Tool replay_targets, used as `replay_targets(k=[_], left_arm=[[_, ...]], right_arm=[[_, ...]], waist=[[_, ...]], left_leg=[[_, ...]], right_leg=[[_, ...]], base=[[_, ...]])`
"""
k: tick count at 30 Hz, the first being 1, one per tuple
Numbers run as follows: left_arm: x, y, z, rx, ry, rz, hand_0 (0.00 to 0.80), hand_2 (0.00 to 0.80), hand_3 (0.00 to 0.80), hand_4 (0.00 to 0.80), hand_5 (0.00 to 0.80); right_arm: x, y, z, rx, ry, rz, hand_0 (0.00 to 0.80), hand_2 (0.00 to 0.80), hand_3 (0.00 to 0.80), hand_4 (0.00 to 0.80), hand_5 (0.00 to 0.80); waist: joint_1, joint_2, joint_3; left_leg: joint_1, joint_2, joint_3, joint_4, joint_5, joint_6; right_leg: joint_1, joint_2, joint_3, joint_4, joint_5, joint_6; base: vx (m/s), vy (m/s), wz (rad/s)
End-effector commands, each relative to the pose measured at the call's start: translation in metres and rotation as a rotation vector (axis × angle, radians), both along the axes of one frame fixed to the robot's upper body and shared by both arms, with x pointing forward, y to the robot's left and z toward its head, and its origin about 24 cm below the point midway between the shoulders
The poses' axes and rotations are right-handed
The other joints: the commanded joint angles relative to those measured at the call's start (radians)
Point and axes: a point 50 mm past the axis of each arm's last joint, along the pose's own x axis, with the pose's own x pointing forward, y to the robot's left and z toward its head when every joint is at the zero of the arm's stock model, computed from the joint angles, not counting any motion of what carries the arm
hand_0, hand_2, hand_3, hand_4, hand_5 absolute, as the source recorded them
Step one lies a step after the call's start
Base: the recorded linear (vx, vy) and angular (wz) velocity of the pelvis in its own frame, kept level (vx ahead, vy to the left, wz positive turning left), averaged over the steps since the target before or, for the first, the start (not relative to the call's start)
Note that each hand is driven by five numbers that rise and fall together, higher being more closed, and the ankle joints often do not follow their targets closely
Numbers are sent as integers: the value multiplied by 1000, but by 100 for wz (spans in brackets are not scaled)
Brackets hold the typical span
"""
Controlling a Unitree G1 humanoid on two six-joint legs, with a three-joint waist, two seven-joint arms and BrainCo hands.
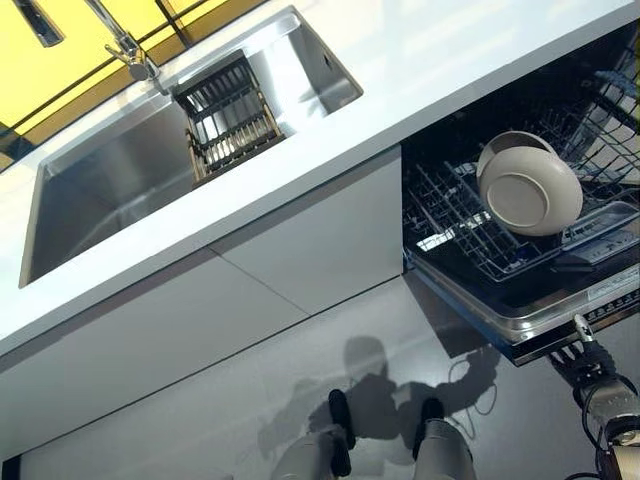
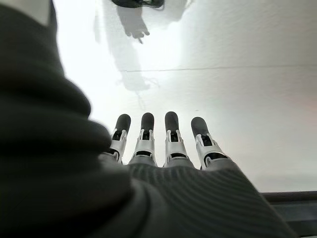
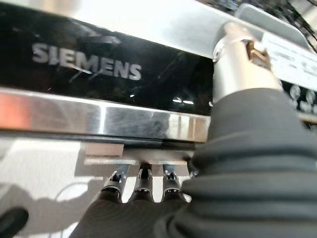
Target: Take plates into dishwasher
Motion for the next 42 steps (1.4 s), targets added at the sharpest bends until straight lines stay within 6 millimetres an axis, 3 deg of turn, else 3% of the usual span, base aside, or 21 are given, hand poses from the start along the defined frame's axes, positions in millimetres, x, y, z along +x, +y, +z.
replay_targets(k=[1, 4, 8, 15, 30, 32, 36, 42], left_arm=[[-11, 20, 5, 74, 46, -42, 0, 0, 0, 0, 0], [-17, 27, 6, 91, 53, -47, 0, 0, 0, 0, 0], [-20, 30, 7, 108, 67, -68, 0, 0, 0, 0, 0], [-32, 40, 9, 143, 105, -99, 0, 0, 0, 0, 0], [-40, 48, 11, 166, 120, -109, 0, 0, 0, 0, 0], [-39, 47, 11, 162, 114, -106, 0, 0, 0, 0, 0], [-34, 45, 10, 152, 98, -87, 0, 0, 0, 0, 0], [-19, 43, 11, 147, 63, -81, 0, 0, 0, 0, 0]], right_arm=[[123, 64, 200, -130, -789, 330, 0, 0, 0, 0, 0], [128, 71, 218, -146, -818, 351, 0, 0, 0, 0, 0], [128, 66, 227, -147, -825, 334, 0, 0, 0, 0, 0], [126, 58, 230, -161, -792, 301, 0, 0, 0, 0, 0], [110, 29, 182, -318, -455, 303, 0, 0, 0, 0, 0], [106, 26, 165, -353, -347, 305, 0, 0, 0, 0, 0], [86, 16, 110, -414, -42, 313, 0, 0, 0, 0, 0], [49, 28, 23, -324, 230, 375, 0, 0, 0, 0, 0]], waist=[[94, -82, -82], [121, -115, -98], [143, -140, -111], [168, -174, -130], [166, -210, -156], [162, -215, -168], [145, -232, -206], [118, -251, -260]], left_leg=[[18, -25, 4, 170, -81, -9], [37, -17, -4, 148, -77, -11], [56, -11, -15, 141, -81, -9], [76, -8, -33, 140, -87, -7], [104, -1, -27, 158, -119, 3], [116, 0, -21, 146, -120, 2], [166, -6, -8, 72, -126, 7], [233, -17, 4, -50, -101, 13]], right_leg=[[89, 61, -20, -111, -32, -52], [126, 70, -40, -141, -25, -48], [165, 76, -59, -159, -20, -46], [218, 86, -78, -185, -8, -40], [281, 95, -72, -229, 18, -29], [293, 97, -68, -247, 26, -23], [324, 97, -53, -308, 54, -2], [356, 103, -25, -392, 96, 22]], base=[[43, -28, -28], [86, -39, -4], [92, -30, 10], [89, -28, 20], [24, 5, 14], [21, 62, -7], [20, 106, -6], [-17, 128, -12]])
